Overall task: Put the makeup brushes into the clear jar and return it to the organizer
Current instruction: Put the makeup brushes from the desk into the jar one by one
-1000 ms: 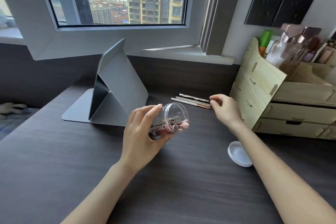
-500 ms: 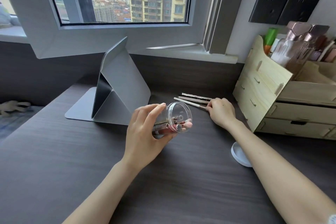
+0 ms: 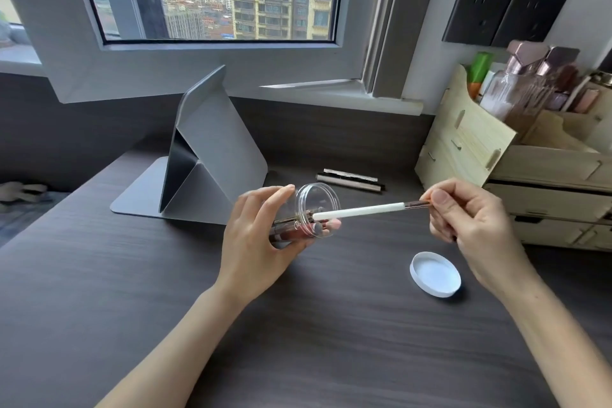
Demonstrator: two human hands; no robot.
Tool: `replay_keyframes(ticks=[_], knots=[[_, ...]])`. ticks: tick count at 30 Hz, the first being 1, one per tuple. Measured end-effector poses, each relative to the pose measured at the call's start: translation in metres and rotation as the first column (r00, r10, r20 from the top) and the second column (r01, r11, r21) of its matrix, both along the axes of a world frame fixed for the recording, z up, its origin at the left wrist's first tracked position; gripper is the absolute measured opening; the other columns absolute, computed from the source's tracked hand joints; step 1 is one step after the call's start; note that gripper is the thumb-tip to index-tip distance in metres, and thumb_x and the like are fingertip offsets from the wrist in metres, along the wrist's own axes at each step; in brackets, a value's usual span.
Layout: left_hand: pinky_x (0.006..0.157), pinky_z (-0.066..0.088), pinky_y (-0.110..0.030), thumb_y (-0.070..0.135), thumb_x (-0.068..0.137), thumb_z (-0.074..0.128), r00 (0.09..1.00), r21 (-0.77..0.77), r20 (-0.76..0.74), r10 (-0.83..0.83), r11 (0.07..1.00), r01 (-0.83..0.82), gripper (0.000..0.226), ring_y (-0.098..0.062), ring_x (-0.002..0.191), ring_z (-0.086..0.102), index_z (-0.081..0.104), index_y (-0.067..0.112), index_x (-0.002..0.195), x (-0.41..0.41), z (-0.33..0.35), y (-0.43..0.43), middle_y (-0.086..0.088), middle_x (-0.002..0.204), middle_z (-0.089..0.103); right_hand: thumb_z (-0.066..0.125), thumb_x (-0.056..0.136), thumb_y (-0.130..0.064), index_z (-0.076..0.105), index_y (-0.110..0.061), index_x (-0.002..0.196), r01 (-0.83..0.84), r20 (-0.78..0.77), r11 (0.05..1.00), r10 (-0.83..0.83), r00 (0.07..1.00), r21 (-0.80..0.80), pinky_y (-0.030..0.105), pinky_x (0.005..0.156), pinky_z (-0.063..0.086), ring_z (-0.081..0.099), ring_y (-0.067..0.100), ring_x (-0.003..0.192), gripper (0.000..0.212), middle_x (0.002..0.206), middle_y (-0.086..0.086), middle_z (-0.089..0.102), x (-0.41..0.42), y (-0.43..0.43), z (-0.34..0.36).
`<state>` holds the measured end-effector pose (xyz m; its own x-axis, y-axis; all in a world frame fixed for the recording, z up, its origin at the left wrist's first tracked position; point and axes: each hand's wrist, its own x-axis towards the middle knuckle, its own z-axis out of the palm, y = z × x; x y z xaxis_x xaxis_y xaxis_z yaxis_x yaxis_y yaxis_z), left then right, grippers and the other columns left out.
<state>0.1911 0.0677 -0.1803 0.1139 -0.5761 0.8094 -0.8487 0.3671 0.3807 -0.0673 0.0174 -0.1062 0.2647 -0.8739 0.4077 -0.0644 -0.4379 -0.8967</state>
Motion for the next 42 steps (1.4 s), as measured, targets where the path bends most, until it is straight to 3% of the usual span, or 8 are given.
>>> replay_keyframes(ticks=[3,7,13,19,24,28,39,42], knots=[[0.097,0.031,-0.012,0.045,0.069,0.076,0.999,-0.002,0.030,-0.016,1.000,0.016,0.067,-0.020,0.107,0.051,0.049,0.017,0.124,-0.001,-0.001,0.000,-0.006,0.118,0.060,0.051,0.087,-0.021,0.059,-0.018,0.076,0.082,-0.236,0.957,-0.151,0.960,-0.279,0.023,0.047,0.036,0.043,0.012,0.048,0.014,0.058,0.000,0.051,0.018,0.015,0.002],[0.096,0.033,-0.016,0.043,0.069,0.076,0.996,-0.001,0.081,-0.044,0.999,0.044,0.067,-0.021,0.107,0.052,0.049,0.018,0.124,-0.002,-0.003,0.001,-0.007,0.118,0.060,0.059,0.083,-0.019,0.048,-0.019,0.086,-0.065,-0.294,0.926,-0.051,0.954,-0.372,0.012,0.056,0.044,0.058,0.002,0.058,0.011,0.059,-0.009,0.058,0.055,0.028,-0.007],[0.097,0.032,-0.014,0.040,0.067,0.078,0.997,0.002,0.060,-0.041,0.999,0.041,0.069,-0.021,0.108,0.051,0.048,0.017,0.125,-0.001,-0.003,0.002,-0.007,0.118,0.060,0.064,0.078,-0.029,0.067,-0.007,0.069,-0.102,-0.369,0.753,-0.195,0.909,-0.650,0.026,0.057,0.043,0.057,0.018,0.056,0.023,0.061,0.003,0.066,0.081,0.015,-0.018],[0.097,0.032,-0.012,0.045,0.068,0.075,0.999,-0.018,-0.025,-0.028,0.999,0.027,0.066,-0.018,0.109,0.050,0.050,0.018,0.123,-0.001,0.000,0.001,-0.005,0.118,0.060,0.058,0.089,-0.016,0.072,-0.010,0.085,0.082,-0.196,0.947,-0.148,0.969,-0.312,0.014,0.064,0.042,0.060,-0.002,0.069,0.016,0.068,-0.015,0.065,0.062,-0.017,-0.013],[0.097,0.033,-0.012,0.041,0.065,0.080,0.999,-0.005,-0.035,-0.019,1.000,0.019,0.070,-0.017,0.110,0.050,0.050,0.018,0.124,-0.001,0.000,-0.001,-0.004,0.119,0.060,0.060,0.086,-0.023,0.067,-0.011,0.104,0.160,-0.719,0.905,-0.412,0.560,-0.394,0.035,0.083,0.043,0.057,0.030,0.097,0.023,0.104,0.010,0.067,0.052,-0.088,-0.056],[0.099,0.030,-0.009,0.043,0.066,0.076,1.000,-0.003,-0.022,-0.018,1.000,0.018,0.068,-0.016,0.110,0.050,0.049,0.019,0.124,0.000,0.000,0.000,-0.001,0.120,0.057,0.055,0.088,-0.035,0.061,-0.013,0.110,0.065,-0.830,0.903,-0.418,0.368,-0.426,0.038,0.086,0.041,0.050,0.030,0.104,0.031,0.111,0.009,0.062,0.061,-0.100,-0.075],[0.097,0.033,-0.012,0.038,0.064,0.081,1.000,-0.003,-0.003,-0.011,1.000,0.011,0.072,-0.018,0.109,0.050,0.049,0.018,0.125,0.000,-0.001,0.000,-0.004,0.119,0.059,0.051,0.091,-0.032,0.060,-0.010,0.095,0.059,-0.830,0.920,-0.377,0.412,-0.389,0.038,0.082,0.040,0.049,0.029,0.099,0.024,0.104,0.010,0.061,0.064,-0.109,-0.079],[0.098,0.030,-0.009,0.038,0.064,0.081,1.000,-0.005,-0.012,-0.007,1.000,0.007,0.070,-0.017,0.109,0.050,0.050,0.018,0.124,0.001,0.001,0.000,-0.003,0.118,0.059,0.051,0.091,-0.027,0.058,-0.011,0.090,0.144,-0.709,0.921,-0.373,0.598,-0.363,0.038,0.072,0.040,0.054,0.031,0.091,0.018,0.095,0.008,0.063,0.062,-0.100,-0.067]])
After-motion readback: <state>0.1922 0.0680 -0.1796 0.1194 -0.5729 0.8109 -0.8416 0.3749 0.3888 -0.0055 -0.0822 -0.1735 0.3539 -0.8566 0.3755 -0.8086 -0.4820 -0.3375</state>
